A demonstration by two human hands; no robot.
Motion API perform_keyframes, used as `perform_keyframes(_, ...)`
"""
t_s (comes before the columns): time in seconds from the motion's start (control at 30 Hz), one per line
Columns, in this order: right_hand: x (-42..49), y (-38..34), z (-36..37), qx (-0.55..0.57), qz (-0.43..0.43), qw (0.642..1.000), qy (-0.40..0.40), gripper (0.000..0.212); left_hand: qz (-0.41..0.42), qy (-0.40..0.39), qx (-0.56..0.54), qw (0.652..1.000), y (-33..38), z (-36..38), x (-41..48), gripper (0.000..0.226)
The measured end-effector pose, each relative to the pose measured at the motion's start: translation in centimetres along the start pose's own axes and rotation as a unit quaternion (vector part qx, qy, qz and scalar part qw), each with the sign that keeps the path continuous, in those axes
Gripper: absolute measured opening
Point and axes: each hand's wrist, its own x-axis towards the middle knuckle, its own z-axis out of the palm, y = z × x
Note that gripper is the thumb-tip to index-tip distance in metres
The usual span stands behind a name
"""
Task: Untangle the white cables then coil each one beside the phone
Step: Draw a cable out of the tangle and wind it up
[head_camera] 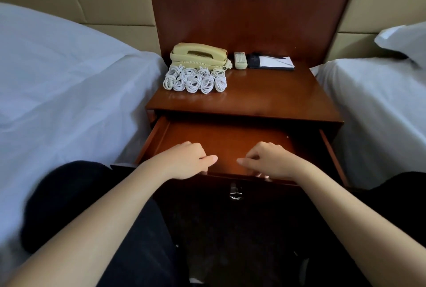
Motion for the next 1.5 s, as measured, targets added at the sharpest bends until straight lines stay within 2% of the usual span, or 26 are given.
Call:
perform_keyframes(0.13, 2.7, 0.2, -1.5, 0.116, 0.030, 0.985, -0.122, 0.036, -0.013, -0.119, -0.066, 0.991, -0.3, -2.0, 2.9, 0.052)
perform_keyframes(0.2, 4.2, 0.2, -2.5, 0.144, 0.035, 0.980, -0.135, 0.034, -0.006, -0.137, -0.105, 0.985, -0.4, -3.0, 4.3, 0.048)
perform_keyframes(0.37, 8.4, -0.4, -6.7, 0.154, 0.027, 0.985, -0.069, 0.035, 0.017, -0.039, -0.112, 0.993, -1.2, -6.9, 8.7, 0.033)
perform_keyframes(0.5, 12.8, -0.4, -9.2, 0.143, 0.017, 0.990, 0.005, 0.024, 0.030, 0.120, -0.137, 0.983, -2.6, -9.8, 12.7, 0.025)
perform_keyframes(0.6, 15.6, -0.3, -10.3, 0.138, 0.023, 0.989, 0.053, 0.020, 0.024, 0.186, -0.072, 0.980, -3.4, -11.0, 15.4, 0.023)
perform_keyframes(0.73, 18.6, 0.1, -10.8, 0.104, 0.035, 0.989, 0.095, 0.027, -0.021, 0.171, 0.120, 0.978, -4.2, -11.7, 17.9, 0.056)
perform_keyframes(0.83, 20.6, 0.3, -10.7, 0.082, 0.051, 0.990, 0.104, 0.031, -0.029, 0.137, 0.112, 0.984, -4.8, -12.1, 19.4, 0.071)
perform_keyframes(0.93, 22.3, 0.4, -10.3, 0.117, 0.069, 0.984, 0.112, 0.039, -0.033, 0.107, 0.119, 0.987, -5.6, -12.7, 20.7, 0.081)
perform_keyframes(1.0, 23.3, 0.2, -9.9, 0.145, 0.076, 0.978, 0.127, 0.043, -0.041, 0.088, 0.130, 0.987, -5.9, -13.1, 21.4, 0.078)
perform_keyframes(1.13, 25.0, -0.1, -9.1, 0.179, 0.084, 0.969, 0.148, 0.044, -0.026, 0.094, 0.141, 0.985, -5.9, -13.3, 22.5, 0.046)
perform_keyframes(1.2, 25.3, 0.1, -8.6, 0.178, 0.089, 0.966, 0.163, 0.036, -0.010, 0.112, 0.139, 0.984, -5.9, -12.9, 22.6, 0.046)
perform_keyframes(1.3, 24.9, 0.8, -8.2, 0.184, 0.086, 0.960, 0.194, 0.029, 0.007, 0.123, 0.147, 0.981, -5.5, -11.9, 22.2, 0.065)
perform_keyframes(1.4, 23.4, 1.5, -8.1, 0.178, 0.074, 0.958, 0.211, 0.028, 0.035, 0.152, 0.141, 0.978, -4.7, -10.7, 21.1, 0.059)
perform_keyframes(1.5, 21.6, 2.4, -7.9, 0.167, 0.061, 0.960, 0.214, 0.030, 0.062, 0.165, 0.079, 0.981, -3.8, -9.0, 20.0, 0.048)
